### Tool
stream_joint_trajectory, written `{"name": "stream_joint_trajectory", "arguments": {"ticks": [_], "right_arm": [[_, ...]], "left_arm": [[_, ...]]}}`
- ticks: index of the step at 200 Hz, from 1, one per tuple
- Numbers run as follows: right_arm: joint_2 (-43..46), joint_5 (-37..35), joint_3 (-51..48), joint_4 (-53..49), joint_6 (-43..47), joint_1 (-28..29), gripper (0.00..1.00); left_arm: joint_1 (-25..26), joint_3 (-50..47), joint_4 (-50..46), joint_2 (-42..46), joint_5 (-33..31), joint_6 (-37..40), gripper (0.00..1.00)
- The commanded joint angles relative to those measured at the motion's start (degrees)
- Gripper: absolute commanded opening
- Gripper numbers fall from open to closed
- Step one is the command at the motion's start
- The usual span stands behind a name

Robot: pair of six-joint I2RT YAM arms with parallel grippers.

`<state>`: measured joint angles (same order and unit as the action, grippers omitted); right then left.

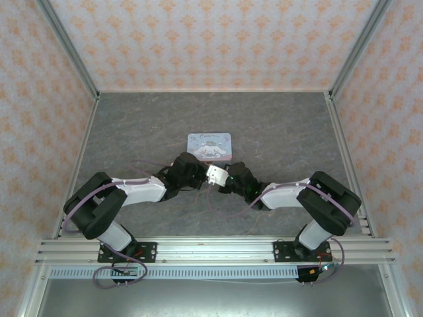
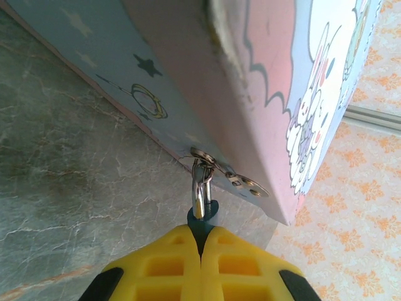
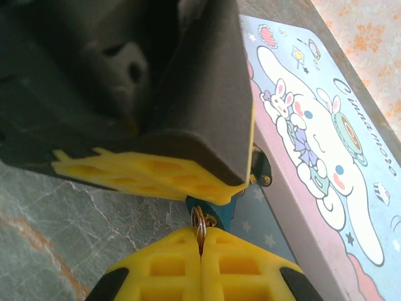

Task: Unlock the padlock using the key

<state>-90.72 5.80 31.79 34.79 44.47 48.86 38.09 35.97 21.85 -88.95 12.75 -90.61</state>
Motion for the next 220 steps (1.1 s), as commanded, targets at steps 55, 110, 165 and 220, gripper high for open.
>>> {"name": "stream_joint_trajectory", "arguments": {"ticks": [55,110,165,220], "right_arm": [[0.7,-0.8,-2.5,10.6,-31.7,0.4,0.00],[1.8,1.5,-4.7,11.4,-38.8,0.4,0.00],[3.0,8.6,-4.1,7.4,-48.7,-1.5,0.00],[0.2,18.9,-3.5,6.1,-63.8,-6.1,0.00]], "left_arm": [[0.2,-0.1,2.7,0.4,-0.1,-0.5,0.00],[0.3,0.3,1.6,0.1,-0.4,0.3,0.00],[-0.4,-0.6,-4.7,3.9,-2.8,5.1,0.37],[-3.3,-1.5,-17.8,13.9,-7.0,12.9,0.49]]}}
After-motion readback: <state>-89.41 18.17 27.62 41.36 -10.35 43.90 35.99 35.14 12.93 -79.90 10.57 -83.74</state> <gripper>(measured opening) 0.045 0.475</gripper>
